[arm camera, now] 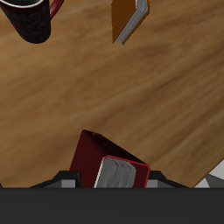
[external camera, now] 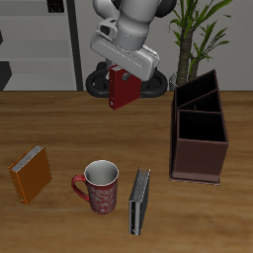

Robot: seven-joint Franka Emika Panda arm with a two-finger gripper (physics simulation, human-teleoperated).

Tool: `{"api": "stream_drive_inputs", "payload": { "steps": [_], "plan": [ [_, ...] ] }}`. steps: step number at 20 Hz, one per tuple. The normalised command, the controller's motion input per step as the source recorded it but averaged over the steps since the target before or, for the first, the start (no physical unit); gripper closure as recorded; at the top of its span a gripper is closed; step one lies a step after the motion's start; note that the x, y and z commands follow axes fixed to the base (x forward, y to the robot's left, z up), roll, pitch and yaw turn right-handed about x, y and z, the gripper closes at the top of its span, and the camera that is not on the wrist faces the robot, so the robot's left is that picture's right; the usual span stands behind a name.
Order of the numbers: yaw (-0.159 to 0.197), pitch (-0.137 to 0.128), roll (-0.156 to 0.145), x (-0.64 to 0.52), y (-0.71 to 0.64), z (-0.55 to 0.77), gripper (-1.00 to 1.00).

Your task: Place the red book into the left desk caddy's left compartment

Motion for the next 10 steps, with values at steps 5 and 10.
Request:
{"api": "stream_drive_inputs", "payload": {
  "steps": [5,10],
  "plan": [
    [0.028,-0.019,0.026,-0.34,0.43,0.37,1.00],
    [0.034,-0.045,0.008,-0.32,0.31,0.34,1.00]
  ]
}}
